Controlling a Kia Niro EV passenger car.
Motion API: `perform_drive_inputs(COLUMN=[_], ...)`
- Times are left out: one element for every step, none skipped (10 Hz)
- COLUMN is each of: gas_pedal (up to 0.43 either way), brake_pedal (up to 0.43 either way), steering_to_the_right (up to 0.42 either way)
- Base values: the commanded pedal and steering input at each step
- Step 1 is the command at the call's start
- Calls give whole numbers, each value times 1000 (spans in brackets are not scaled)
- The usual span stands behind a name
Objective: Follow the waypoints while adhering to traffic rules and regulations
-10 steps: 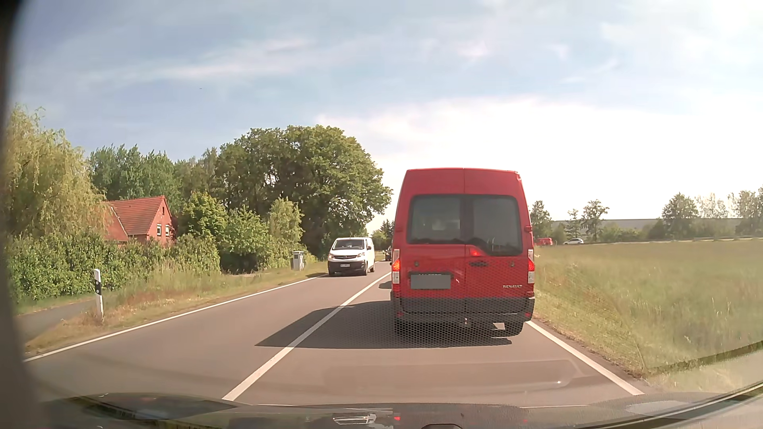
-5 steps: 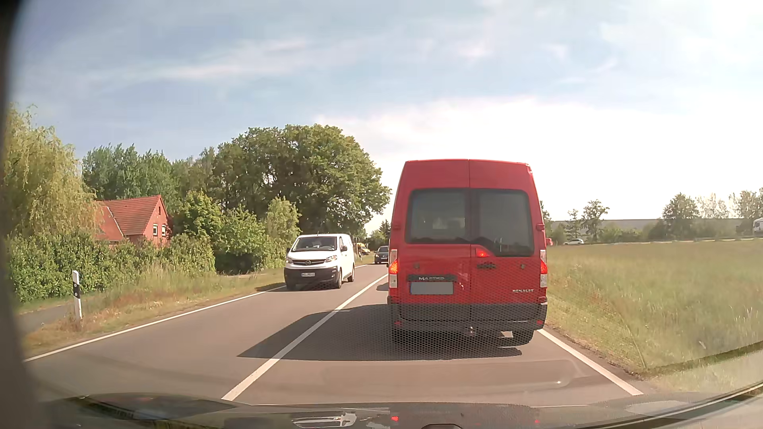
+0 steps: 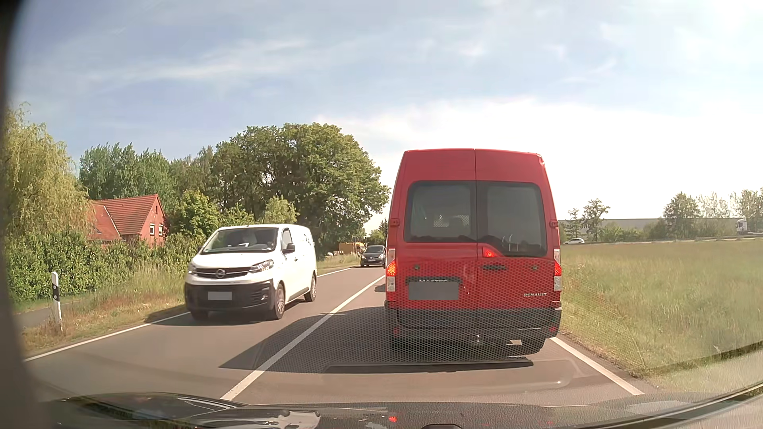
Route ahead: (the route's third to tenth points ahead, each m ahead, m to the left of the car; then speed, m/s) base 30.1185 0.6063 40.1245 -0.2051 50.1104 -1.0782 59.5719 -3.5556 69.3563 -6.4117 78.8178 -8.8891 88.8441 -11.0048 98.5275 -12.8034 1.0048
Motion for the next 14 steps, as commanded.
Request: perform_drive_inputs(gas_pedal=[0, 0, 0, 0, 0, 0, 0, 0, 0, 0, 0, 0, 0, 0], brake_pedal=[232, 244, 244, 244, 244, 244, 238, 238, 244, 244, 238, 238, 238, 238], steering_to_the_right=[3, 3, 2, 2, 1, 0, 0, 0, 0, 0, 0, -1, -1, -1])
